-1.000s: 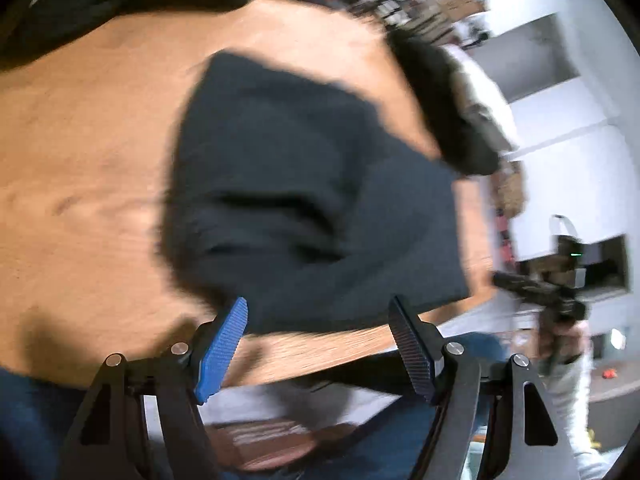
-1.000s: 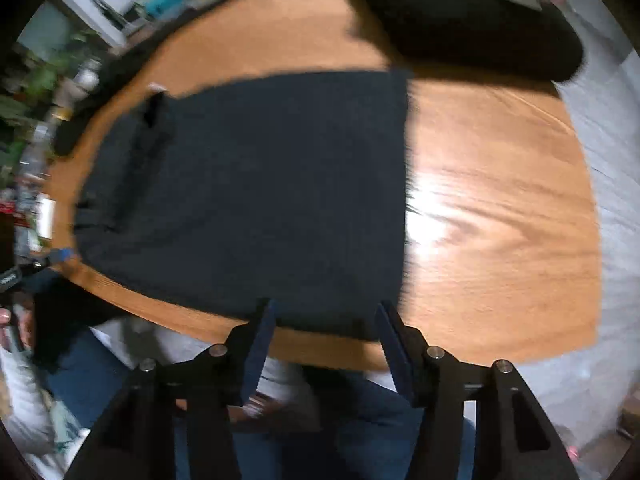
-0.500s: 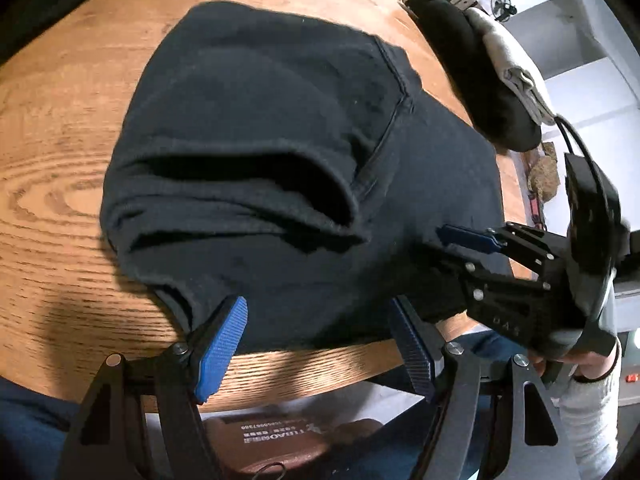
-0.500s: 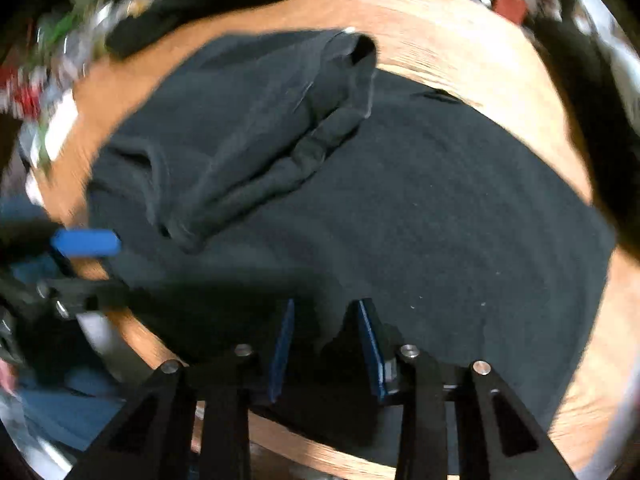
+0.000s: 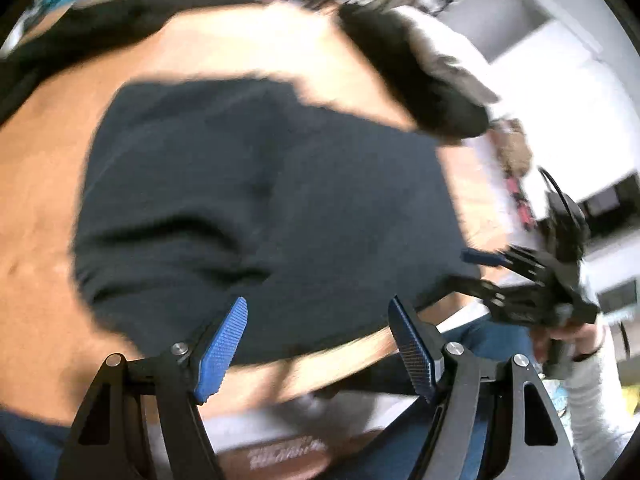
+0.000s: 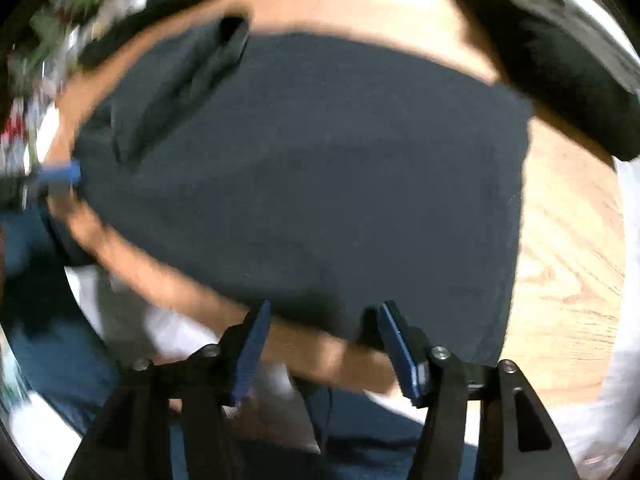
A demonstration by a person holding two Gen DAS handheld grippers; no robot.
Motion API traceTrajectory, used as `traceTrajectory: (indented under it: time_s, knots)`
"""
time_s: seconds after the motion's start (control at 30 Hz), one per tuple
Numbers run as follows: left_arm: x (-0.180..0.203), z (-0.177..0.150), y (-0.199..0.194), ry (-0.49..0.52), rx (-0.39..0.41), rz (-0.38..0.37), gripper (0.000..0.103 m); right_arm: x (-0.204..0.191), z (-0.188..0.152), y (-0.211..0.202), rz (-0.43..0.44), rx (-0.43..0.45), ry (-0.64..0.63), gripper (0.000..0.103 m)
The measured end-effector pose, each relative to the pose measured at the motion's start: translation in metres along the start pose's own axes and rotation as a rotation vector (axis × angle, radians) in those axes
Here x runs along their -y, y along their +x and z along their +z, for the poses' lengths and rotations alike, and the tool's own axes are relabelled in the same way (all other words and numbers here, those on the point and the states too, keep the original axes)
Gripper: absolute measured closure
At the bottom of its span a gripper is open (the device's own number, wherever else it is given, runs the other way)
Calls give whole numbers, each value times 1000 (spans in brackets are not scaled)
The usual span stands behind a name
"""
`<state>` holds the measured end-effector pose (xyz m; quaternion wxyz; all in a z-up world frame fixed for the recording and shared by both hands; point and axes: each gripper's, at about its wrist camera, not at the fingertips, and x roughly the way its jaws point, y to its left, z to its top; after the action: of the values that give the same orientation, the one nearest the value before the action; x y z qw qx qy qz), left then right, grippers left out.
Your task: Fold clothes
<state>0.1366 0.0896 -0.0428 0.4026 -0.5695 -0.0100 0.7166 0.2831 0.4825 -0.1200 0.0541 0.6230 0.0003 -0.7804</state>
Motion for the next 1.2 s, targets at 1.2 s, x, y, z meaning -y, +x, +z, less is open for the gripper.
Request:
traceTrajectory:
  time_s: [1.2]
  knots:
    - [25,108,71,304,-172,321,24,48,-26,31,122,307,247,12]
